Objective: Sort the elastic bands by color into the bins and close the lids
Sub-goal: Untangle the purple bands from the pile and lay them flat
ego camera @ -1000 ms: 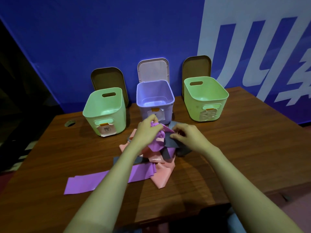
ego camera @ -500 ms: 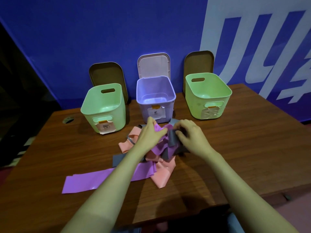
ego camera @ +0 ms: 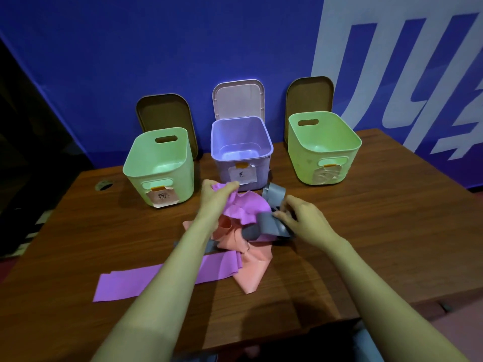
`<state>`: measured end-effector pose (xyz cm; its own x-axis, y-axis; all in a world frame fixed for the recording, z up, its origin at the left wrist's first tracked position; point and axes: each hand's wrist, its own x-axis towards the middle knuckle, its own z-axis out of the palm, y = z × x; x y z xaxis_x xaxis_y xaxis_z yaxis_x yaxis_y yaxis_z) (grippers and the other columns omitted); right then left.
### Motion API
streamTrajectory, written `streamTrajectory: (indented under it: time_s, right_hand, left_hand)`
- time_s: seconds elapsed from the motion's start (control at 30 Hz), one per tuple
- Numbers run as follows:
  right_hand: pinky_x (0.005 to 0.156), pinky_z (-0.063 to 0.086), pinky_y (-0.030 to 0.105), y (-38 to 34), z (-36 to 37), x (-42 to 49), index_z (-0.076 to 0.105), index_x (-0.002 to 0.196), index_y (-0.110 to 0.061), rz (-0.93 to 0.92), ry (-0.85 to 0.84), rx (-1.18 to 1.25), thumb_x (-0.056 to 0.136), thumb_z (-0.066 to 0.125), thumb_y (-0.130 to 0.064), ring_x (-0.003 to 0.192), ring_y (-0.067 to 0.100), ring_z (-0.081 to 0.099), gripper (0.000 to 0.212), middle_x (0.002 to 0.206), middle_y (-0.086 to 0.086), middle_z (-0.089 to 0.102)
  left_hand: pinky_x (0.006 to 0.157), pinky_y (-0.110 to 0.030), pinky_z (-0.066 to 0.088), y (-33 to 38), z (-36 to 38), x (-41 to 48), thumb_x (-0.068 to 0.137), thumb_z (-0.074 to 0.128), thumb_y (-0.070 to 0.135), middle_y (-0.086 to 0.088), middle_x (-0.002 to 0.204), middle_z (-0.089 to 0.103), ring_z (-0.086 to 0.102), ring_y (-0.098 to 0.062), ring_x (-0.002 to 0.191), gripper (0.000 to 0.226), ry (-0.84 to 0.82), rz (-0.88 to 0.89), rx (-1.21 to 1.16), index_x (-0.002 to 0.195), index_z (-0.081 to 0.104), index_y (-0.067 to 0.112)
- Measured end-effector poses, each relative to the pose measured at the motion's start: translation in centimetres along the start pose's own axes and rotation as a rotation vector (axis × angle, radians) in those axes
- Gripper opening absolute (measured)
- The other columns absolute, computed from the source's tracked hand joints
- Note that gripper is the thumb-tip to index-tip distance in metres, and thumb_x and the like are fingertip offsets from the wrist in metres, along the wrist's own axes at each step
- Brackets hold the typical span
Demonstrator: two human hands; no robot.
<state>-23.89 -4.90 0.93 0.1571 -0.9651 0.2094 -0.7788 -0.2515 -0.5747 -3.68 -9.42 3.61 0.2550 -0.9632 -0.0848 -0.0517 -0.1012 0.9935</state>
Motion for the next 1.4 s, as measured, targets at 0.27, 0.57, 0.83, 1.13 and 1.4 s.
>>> streamTrajectory:
  time_s: [0.27,0.57,0.83,1.13,1.4]
  right_hand:
    - [0.066,0.04,0.031,-1.3,1.3,2.3,0.059,0.077,-0.019,0.075,-0.088,0.189,0.089,0.056,-0.015,0.075,0.02,0.056,0.014,0.078,0.002,0.062]
    - [0.06,0.037,0.014,-1.9,-0.4,2.1,0.05,0.075,-0.019,0.261,0.086,0.823,0.092,0.052,-0.006,0.062,-0.001,0.047,0.021,0.071,-0.003,0.05]
    - [0.078,0.048,0.035,0.2,0.1,1.2,0.056,0.096,-0.024,0.219,0.114,0.446,0.079,0.071,-0.016,0.086,0.023,0.06,0.025,0.094,0.006,0.065]
    - [0.065,0.034,0.023,1.8,0.2,2.3,0.063,0.091,-0.01,0.394,0.27,0.338,0.085,0.065,-0.028,0.082,0.019,0.057,0.018,0.085,0.002,0.063]
    - [0.1,0.037,0.032,0.0,0.3,2.2,0.054,0.123,-0.015,0.094,0.157,0.239,0.077,0.061,-0.012,0.118,0.021,0.044,0.047,0.123,0.007,0.053]
  left_hand:
    - [0.099,-0.034,0.04,0.0,-0.1,-1.2,0.078,0.07,0.038,-0.008,0.134,0.038,0.048,-0.02,0.115,0.065,0.12,0.132,0.259,0.128,0.04,0.009]
    - [0.081,-0.026,0.041,-6.8,2.3,-6.7,0.08,0.069,0.037,0.004,0.108,0.048,0.051,-0.018,0.101,0.049,-0.201,0.185,0.5,0.118,0.048,0.014]
    - [0.063,-0.023,0.036,-5.1,1.8,-4.7,0.073,0.077,0.028,0.002,0.084,0.045,0.048,-0.015,0.075,0.025,-0.269,0.275,0.583,0.081,0.057,0.016]
    - [0.075,-0.022,0.047,1.4,0.7,-3.6,0.084,0.064,0.006,0.008,0.081,0.066,0.059,-0.009,0.083,0.027,-0.259,0.253,-0.114,0.069,0.066,0.029]
    - [0.068,-0.032,0.047,1.9,1.8,-3.1,0.089,0.059,0.008,-0.002,0.083,0.061,0.058,-0.014,0.077,0.015,-0.18,0.125,-0.203,0.09,0.049,0.019]
